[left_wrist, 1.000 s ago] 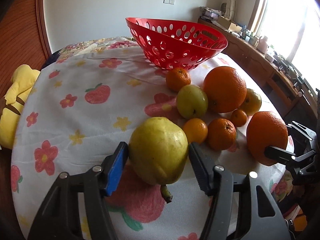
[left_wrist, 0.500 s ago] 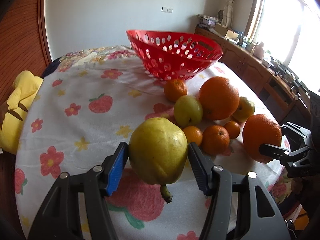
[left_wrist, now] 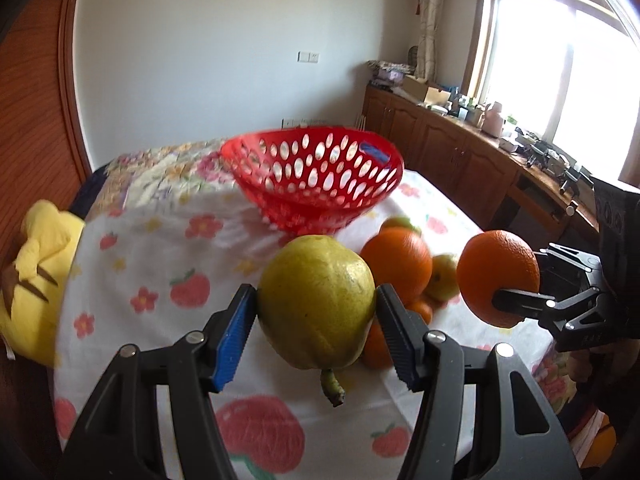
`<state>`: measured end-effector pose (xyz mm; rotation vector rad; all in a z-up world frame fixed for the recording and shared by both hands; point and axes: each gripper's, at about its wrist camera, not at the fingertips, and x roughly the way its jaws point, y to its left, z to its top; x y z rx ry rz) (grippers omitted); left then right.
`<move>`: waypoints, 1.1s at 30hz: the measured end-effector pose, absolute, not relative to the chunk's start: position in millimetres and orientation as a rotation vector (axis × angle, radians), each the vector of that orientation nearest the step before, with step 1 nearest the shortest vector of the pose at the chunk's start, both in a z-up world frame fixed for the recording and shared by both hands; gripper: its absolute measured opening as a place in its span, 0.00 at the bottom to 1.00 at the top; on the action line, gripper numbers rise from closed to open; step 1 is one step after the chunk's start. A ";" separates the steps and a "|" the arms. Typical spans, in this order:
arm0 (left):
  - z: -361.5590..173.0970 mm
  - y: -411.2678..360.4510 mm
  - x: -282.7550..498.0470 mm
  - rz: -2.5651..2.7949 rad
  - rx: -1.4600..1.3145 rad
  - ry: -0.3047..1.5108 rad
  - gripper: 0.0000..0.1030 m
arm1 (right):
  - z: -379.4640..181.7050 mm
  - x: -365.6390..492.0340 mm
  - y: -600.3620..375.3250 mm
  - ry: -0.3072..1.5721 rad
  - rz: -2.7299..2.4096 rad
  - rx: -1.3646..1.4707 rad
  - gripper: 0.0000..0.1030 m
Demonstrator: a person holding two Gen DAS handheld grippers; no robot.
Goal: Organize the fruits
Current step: 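Lift the orange with the right tool while the left tool carries the pear toward the basket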
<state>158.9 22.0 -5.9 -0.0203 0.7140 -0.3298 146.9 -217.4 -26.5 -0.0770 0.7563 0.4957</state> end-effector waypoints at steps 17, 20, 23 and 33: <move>24.0 15.5 239.0 -0.333 -0.004 0.647 0.58 | 40.8 211.4 -193.0 0.576 0.587 -0.141 0.81; 24.4 15.8 254.4 -0.333 -0.009 0.652 0.58 | 42.0 223.4 -187.4 0.569 0.598 -0.143 0.81; 23.7 11.8 270.0 -0.328 0.004 0.655 0.58 | 41.3 237.4 -182.7 0.567 0.605 -0.140 0.81; -0.8 -9.8 313.2 -0.326 0.050 0.733 0.59 | 35.6 283.7 -173.3 0.579 0.598 -0.176 0.81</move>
